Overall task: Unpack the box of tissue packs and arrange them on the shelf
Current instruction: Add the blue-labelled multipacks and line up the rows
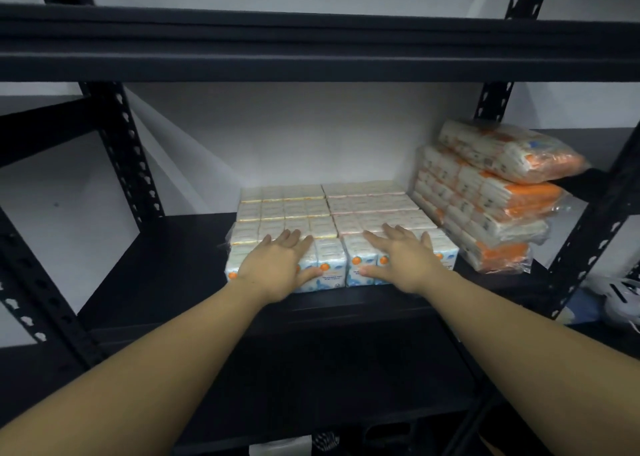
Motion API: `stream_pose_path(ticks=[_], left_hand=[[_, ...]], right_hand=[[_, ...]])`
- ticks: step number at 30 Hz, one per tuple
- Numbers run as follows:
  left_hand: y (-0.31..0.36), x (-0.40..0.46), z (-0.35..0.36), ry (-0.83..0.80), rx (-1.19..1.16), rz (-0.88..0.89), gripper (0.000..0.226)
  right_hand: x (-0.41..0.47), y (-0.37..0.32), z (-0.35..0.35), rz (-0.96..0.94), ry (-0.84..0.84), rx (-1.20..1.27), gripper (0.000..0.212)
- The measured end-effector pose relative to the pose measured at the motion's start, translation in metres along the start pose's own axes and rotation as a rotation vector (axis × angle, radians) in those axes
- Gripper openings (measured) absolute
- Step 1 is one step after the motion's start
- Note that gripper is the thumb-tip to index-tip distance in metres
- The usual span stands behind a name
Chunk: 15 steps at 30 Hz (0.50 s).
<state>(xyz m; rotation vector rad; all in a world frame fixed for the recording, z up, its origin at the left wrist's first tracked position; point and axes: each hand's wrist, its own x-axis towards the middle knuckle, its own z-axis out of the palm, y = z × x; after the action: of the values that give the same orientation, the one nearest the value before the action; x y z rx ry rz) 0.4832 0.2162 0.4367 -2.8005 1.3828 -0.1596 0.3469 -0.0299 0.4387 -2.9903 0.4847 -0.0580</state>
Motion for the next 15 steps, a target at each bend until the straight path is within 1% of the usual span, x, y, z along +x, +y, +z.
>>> stream_pose_path(ticks=[4, 7, 10, 13, 15], left_hand=[[0.005, 0.001, -0.003, -0.032, 0.049, -0.041, 0.081], [0.014, -0.001, -0.011, -0.087, 0.079, -0.125, 0.078], [0.027, -0.009, -0.015, -0.130, 0.060, -0.199, 0.080], [0.040, -0.020, -0.017, -0.106, 0.001, -0.242, 0.086], [0.048, -0.031, -0.018, -0.052, -0.033, -0.256, 0.089]], right_hand=[[0.001, 0.002, 0.000, -0.013, 0.002, -0.034, 0.087], [0.002, 0.001, 0.000, -0.015, 0.015, -0.064, 0.088], [-0.001, 0.000, -0.003, -0.020, -0.003, -0.098, 0.091], [-0.010, 0.000, -0.005, -0.048, 0.000, -0.079, 0.097], [-0.018, 0.000, -0.005, -0.088, 0.064, -0.049, 0.100]])
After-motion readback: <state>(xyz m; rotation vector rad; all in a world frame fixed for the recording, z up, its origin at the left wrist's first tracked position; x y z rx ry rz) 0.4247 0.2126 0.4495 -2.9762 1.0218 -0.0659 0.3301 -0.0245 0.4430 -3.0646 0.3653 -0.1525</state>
